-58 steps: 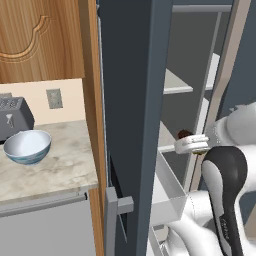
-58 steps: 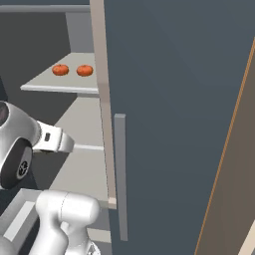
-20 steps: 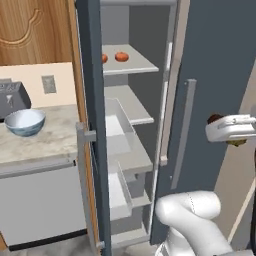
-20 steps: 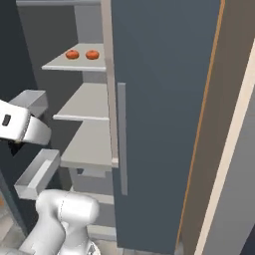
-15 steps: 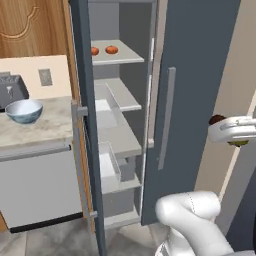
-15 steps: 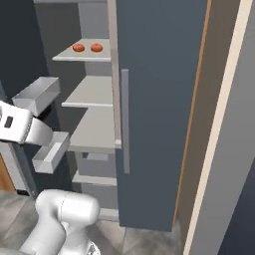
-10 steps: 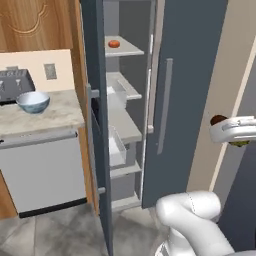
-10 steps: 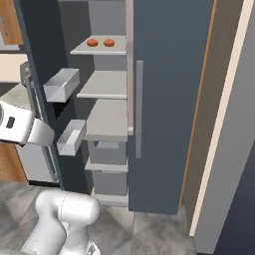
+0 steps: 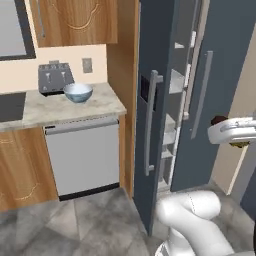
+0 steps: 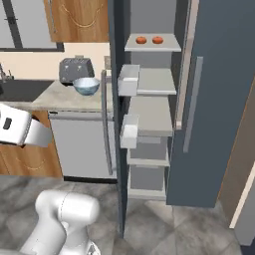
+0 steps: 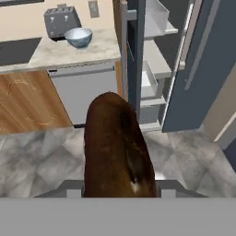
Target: Take the squash, sweet potato, and squash from the freezer and place them in the bowl on the counter.
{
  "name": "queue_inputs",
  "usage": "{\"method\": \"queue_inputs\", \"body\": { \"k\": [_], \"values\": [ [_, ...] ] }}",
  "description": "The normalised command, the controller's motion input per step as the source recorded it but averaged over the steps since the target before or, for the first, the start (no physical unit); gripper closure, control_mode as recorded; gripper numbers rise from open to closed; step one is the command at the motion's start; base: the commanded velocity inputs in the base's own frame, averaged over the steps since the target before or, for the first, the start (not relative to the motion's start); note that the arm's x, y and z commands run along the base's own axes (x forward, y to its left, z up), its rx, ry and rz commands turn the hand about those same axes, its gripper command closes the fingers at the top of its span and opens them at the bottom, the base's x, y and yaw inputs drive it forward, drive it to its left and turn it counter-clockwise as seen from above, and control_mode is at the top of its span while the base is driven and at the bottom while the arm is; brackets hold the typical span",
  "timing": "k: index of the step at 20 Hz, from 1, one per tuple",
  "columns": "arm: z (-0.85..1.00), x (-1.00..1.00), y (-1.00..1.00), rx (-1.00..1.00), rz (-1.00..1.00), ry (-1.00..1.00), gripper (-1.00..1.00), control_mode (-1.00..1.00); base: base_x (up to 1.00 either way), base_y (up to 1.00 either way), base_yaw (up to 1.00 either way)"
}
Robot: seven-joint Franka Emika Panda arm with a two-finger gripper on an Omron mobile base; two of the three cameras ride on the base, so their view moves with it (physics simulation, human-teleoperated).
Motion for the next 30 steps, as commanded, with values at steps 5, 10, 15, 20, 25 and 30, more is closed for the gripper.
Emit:
{"method": "queue_inputs", "body": {
  "k": [5,10,15,20,25,30],
  "values": [
    [0.00,0.00,0.00,0.00,0.00,0.00,1.00,1.00,0.01,1.00,0.13],
    [0.00,0.00,0.00,0.00,0.00,0.00,1.00,1.00,0.18,0.92,0.08],
    [0.00,0.00,0.00,0.00,0.00,0.00,1.00,1.00,0.50,0.70,0.01],
    [0.00,0.00,0.00,0.00,0.00,0.00,1.00,1.00,0.69,0.06,-0.04],
    [0.00,0.00,0.00,0.00,0.00,0.00,1.00,1.00,0.86,-0.08,-0.06],
    [0.00,0.00,0.00,0.00,0.00,0.00,1.00,1.00,0.87,-0.08,-0.05]
  ]
}}
